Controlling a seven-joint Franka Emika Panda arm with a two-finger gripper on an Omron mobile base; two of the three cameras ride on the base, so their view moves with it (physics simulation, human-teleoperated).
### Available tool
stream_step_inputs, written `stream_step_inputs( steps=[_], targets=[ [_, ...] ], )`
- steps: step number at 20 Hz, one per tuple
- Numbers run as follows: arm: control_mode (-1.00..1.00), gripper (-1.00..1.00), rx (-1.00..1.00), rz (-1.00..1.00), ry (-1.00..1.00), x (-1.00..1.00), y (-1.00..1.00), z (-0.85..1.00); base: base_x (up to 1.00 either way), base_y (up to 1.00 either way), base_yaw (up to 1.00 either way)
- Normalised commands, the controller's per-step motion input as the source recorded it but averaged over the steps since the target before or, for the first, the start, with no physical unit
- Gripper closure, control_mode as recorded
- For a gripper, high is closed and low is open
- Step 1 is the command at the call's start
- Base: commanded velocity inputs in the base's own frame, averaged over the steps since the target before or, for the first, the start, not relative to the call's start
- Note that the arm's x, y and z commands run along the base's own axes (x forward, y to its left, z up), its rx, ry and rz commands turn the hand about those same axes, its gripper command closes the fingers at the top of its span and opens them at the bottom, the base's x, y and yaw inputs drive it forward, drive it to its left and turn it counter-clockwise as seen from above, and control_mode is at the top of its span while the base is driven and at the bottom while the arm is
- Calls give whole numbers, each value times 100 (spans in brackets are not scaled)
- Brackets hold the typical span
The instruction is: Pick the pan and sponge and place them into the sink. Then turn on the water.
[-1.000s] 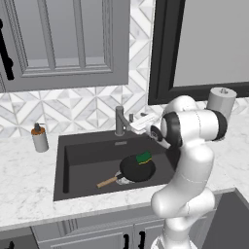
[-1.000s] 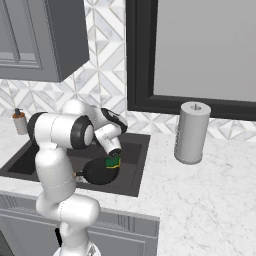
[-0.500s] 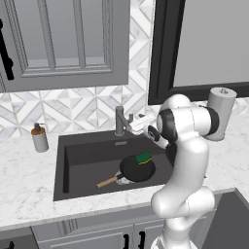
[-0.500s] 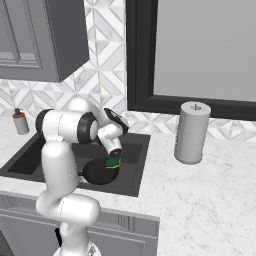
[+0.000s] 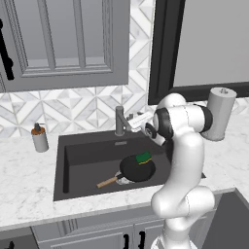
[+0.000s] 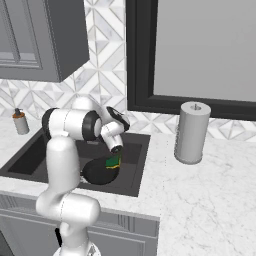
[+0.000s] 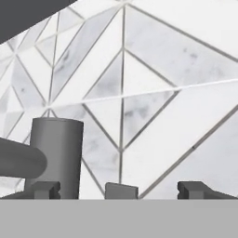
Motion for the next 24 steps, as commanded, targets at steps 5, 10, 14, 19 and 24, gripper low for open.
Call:
stream_step_inputs(
  steps=[5,10,14,19,24],
  targets=[
    [-100,-100,0,-1,0,37,0,-4,0,0,0],
    [-100,-100,0,-1,2,39,0,-22,0,0,0],
    [-100,-100,0,-2,1,26,0,-32,0,0,0],
    [-100,-100,0,-3,0,10,0,-30,0,0,0],
    [-100,100,0,-7,-1,0,-17,-23,0,0,0]
  ],
)
